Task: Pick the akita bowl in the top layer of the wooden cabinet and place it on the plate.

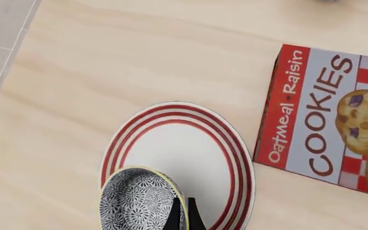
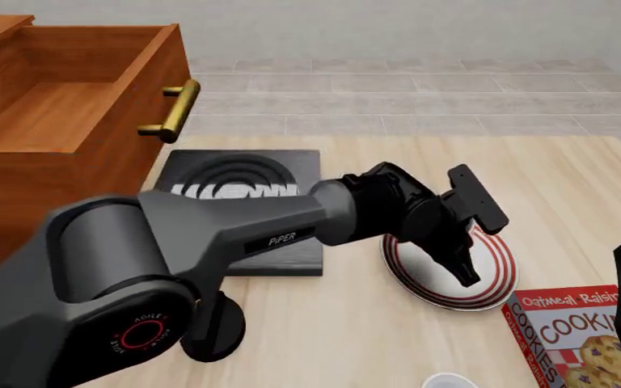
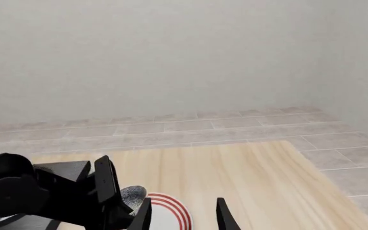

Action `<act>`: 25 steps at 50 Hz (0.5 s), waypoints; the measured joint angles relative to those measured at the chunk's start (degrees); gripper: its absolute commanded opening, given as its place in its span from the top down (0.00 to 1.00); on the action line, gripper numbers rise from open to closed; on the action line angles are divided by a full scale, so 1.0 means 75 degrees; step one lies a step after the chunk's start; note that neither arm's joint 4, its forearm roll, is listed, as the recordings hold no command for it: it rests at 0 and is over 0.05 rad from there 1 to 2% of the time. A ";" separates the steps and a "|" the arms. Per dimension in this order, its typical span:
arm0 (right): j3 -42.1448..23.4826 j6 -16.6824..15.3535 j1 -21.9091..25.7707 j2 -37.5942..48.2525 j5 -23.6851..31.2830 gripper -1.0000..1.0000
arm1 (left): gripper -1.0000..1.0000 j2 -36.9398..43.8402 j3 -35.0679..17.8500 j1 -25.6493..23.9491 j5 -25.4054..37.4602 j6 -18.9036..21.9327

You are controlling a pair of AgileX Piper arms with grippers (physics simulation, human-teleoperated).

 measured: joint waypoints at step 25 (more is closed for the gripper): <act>0.0013 0.0018 -0.0019 0.0000 -0.0010 0.00 | 1.00 0.0326 -0.0113 0.0009 -0.0020 -0.0364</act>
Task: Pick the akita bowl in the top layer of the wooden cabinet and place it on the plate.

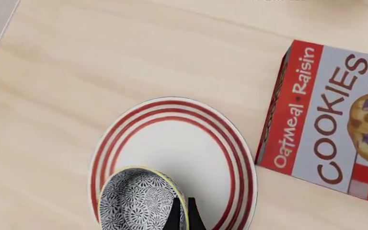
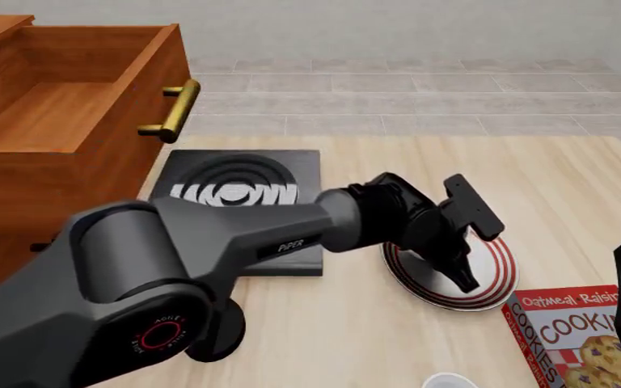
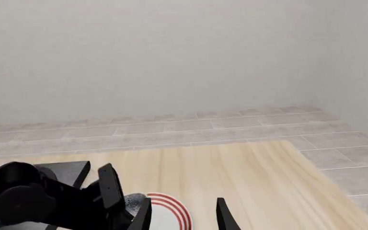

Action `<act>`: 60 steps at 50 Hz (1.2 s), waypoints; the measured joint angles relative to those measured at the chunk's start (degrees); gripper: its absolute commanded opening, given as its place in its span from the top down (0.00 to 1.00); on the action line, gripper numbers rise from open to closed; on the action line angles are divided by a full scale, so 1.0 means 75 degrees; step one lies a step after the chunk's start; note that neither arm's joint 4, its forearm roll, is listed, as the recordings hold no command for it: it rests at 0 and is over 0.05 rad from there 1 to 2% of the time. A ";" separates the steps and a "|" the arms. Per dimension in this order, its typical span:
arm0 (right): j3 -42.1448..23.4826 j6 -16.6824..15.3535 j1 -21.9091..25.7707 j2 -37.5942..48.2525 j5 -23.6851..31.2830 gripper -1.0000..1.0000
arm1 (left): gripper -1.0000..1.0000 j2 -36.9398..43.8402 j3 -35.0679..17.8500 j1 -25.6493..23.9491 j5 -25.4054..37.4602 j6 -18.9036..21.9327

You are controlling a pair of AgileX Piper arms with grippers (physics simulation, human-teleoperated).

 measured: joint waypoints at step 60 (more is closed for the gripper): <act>-0.0024 -0.0021 0.0005 0.0000 -0.0003 0.00 | 0.00 0.0511 -0.0698 -0.0271 0.0365 -0.1001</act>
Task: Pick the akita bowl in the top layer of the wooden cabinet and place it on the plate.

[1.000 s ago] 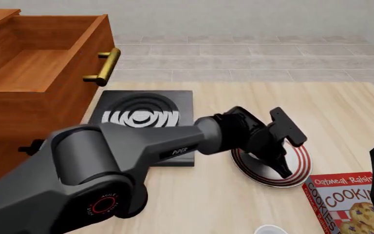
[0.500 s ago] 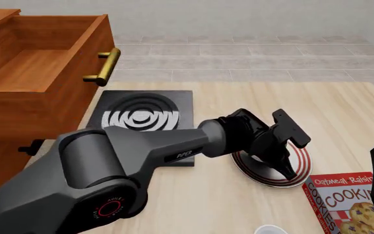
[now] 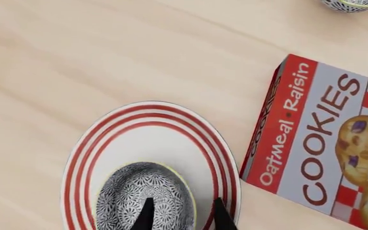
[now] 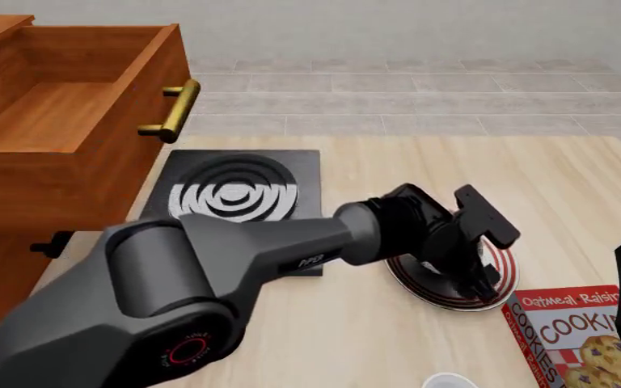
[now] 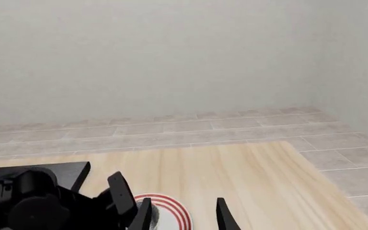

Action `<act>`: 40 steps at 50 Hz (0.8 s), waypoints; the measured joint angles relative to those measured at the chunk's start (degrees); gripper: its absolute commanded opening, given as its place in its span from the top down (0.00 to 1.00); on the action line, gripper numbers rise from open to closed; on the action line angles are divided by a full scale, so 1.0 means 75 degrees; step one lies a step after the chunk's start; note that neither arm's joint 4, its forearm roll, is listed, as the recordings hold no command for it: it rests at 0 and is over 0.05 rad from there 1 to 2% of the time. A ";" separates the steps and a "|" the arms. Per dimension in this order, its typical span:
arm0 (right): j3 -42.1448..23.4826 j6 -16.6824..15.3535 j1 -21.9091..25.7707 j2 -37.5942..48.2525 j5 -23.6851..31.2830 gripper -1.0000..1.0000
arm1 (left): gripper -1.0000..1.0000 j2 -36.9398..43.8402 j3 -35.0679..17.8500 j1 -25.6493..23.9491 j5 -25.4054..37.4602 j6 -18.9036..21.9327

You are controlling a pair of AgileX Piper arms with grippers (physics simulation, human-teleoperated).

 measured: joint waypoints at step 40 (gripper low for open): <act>-0.0006 -0.0076 0.0039 -0.0001 -0.0053 0.00 | 0.00 -0.0255 -0.0141 -0.0014 0.0342 0.0075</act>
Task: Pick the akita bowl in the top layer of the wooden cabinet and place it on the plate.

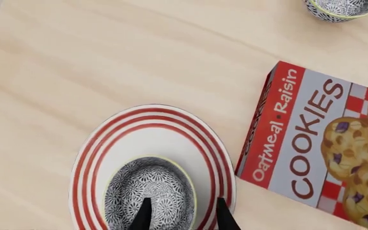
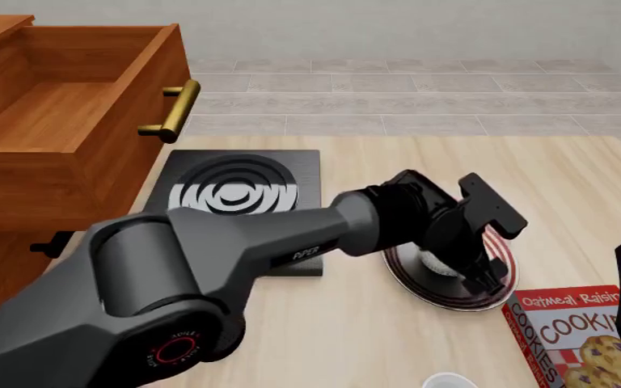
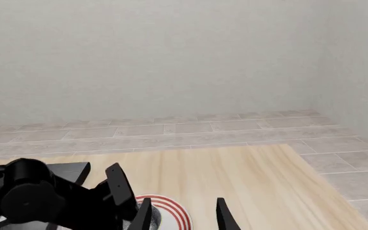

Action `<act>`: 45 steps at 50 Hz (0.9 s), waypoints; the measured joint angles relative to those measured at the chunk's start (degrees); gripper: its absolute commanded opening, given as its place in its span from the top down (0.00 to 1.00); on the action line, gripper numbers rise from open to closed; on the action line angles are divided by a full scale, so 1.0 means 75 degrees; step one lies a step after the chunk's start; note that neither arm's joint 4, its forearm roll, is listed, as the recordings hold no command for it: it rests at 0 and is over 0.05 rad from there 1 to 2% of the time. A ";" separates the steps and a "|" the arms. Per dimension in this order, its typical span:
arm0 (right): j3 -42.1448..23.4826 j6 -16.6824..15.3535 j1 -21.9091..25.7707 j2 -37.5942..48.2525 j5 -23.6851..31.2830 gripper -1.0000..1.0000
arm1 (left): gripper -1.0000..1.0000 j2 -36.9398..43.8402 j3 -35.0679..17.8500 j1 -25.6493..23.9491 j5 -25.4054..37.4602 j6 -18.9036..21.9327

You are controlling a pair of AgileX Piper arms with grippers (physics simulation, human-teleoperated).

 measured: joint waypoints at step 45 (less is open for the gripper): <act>0.0003 -0.0086 0.0015 0.0000 -0.0030 0.00 | 0.00 -0.1452 0.0987 0.0140 -0.0013 0.0317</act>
